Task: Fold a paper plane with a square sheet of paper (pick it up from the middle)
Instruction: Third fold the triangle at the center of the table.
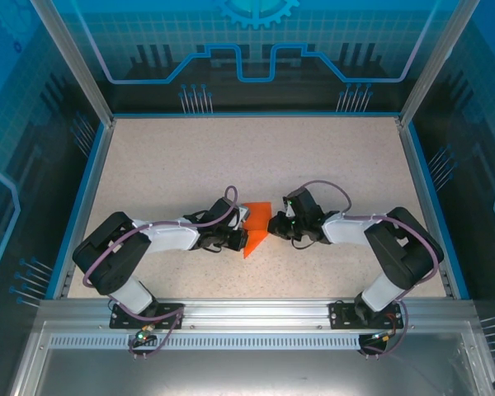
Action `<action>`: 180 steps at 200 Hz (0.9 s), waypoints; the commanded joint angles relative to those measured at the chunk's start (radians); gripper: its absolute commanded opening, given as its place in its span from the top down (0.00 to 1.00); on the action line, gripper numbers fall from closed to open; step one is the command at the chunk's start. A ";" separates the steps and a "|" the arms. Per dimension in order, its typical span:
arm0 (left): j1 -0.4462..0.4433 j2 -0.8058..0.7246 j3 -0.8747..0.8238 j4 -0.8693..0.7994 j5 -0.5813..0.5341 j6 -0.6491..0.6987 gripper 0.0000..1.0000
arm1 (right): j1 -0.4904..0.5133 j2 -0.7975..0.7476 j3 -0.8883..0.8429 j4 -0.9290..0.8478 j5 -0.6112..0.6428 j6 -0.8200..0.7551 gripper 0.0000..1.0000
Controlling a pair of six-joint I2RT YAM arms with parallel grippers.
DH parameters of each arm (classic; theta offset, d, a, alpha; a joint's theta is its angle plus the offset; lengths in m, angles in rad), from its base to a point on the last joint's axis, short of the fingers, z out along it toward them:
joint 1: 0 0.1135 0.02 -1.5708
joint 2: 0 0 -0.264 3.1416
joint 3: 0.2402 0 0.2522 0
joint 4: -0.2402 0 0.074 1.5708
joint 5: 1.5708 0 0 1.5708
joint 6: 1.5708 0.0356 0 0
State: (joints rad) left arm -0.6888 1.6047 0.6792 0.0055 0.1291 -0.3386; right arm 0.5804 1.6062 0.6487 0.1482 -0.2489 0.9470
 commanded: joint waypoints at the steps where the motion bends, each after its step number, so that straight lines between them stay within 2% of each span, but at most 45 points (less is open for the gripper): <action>1: 0.008 0.035 -0.012 -0.102 -0.018 0.016 1.00 | -0.036 0.004 0.027 -0.026 -0.028 -0.038 0.89; 67: 0.008 0.031 -0.009 -0.107 -0.017 0.018 1.00 | -0.042 0.123 0.021 0.007 -0.028 -0.009 0.90; 131: 0.008 0.025 -0.005 -0.118 -0.018 0.022 1.00 | -0.035 -0.045 0.079 -0.102 -0.022 -0.076 0.86; 153: 0.008 0.024 0.001 -0.114 -0.016 0.018 0.99 | -0.026 0.026 0.137 -0.091 -0.099 -0.096 0.86; 180: 0.008 0.019 0.007 -0.116 -0.011 0.008 0.96 | -0.019 0.144 0.197 -0.074 -0.116 -0.091 0.85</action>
State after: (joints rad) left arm -0.6888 1.6043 0.6868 -0.0097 0.1291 -0.3382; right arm 0.5488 1.6520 0.8013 0.0906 -0.3168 0.8814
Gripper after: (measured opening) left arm 0.047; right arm 0.143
